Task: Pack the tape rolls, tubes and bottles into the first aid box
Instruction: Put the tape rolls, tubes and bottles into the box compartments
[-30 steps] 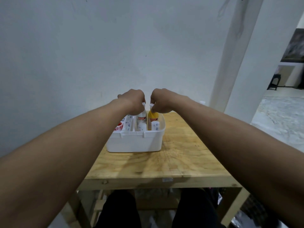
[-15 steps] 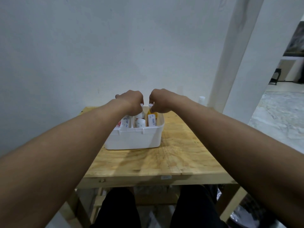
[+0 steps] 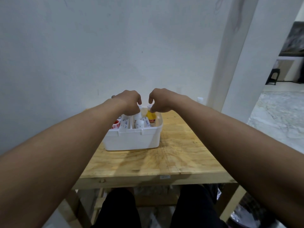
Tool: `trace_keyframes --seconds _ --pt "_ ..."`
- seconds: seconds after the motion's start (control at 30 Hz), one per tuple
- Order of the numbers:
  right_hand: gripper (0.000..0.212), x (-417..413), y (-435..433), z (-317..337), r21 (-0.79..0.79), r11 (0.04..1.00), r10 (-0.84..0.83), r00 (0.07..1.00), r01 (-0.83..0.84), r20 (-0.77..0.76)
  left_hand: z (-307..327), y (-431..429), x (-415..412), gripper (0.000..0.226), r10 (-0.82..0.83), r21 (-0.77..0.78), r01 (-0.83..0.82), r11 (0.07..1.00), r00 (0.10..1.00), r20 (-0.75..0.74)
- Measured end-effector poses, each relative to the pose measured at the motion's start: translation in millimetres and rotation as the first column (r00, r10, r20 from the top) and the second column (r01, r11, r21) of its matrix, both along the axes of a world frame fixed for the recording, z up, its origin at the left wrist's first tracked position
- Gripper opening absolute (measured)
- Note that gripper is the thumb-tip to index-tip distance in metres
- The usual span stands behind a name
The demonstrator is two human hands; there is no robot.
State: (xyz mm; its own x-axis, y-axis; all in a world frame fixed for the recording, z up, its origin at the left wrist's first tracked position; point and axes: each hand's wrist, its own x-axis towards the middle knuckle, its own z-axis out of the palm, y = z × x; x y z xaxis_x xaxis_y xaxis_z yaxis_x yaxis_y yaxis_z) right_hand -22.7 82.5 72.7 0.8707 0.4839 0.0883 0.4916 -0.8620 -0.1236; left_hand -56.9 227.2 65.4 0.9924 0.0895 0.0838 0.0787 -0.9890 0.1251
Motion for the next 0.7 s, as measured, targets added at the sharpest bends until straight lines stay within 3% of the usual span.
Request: trace_keyframes --seconds 0.57,0.7 --pt "0.037 -6.3 -35.5 16.1 0.108 0.988 -0.112 0.994 0.11 0.012 9.3 -14.8 -10.6 0.03 -0.07 -0.032 0.075 0.997 0.988 0.135" --pt "0.031 -6.1 -41.0 11.9 0.154 0.986 -0.074 0.996 0.067 0.041 3.2 -14.3 -20.0 0.031 -0.087 -0.028 0.093 0.995 0.984 0.156"
